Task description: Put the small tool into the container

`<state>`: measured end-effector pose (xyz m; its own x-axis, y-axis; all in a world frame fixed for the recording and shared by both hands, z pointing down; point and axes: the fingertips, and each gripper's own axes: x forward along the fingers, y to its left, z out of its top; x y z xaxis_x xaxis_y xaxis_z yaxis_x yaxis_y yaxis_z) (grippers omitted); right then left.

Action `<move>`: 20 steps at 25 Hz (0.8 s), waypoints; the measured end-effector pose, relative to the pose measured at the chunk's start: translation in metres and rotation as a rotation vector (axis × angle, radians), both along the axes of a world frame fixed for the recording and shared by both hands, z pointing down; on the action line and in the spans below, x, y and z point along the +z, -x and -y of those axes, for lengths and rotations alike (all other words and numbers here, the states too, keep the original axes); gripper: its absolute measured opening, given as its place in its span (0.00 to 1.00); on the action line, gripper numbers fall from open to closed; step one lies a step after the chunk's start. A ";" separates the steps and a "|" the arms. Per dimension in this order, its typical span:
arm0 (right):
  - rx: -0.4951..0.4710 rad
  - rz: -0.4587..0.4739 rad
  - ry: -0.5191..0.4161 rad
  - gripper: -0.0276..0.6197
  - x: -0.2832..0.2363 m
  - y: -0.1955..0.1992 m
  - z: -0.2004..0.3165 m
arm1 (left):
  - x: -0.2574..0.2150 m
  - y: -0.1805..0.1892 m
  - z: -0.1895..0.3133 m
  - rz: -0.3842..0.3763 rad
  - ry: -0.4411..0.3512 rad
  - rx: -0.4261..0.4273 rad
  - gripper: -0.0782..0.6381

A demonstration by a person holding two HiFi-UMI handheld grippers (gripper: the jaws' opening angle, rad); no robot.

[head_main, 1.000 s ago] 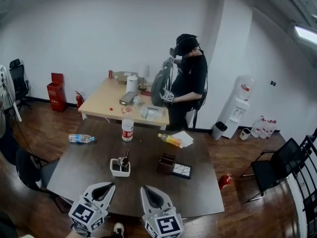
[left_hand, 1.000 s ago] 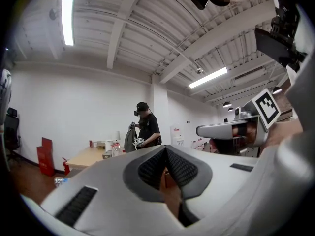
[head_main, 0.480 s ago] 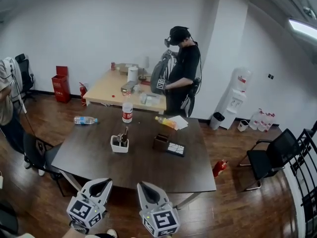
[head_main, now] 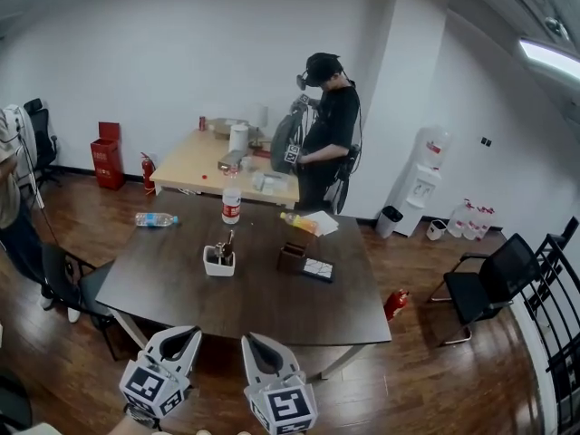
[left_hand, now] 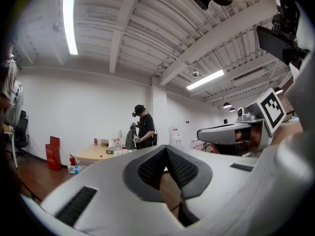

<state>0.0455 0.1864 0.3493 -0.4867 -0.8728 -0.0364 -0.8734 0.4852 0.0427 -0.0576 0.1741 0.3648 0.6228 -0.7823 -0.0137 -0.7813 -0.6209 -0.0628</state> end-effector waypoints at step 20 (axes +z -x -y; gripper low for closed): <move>-0.019 -0.011 -0.006 0.05 -0.008 0.031 0.011 | -0.004 0.017 0.007 -0.017 -0.001 -0.015 0.12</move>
<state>0.0147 0.1752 0.3413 -0.5037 -0.8631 -0.0360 -0.8633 0.5016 0.0551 -0.0750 0.1673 0.3610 0.6103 -0.7918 -0.0252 -0.7918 -0.6087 -0.0501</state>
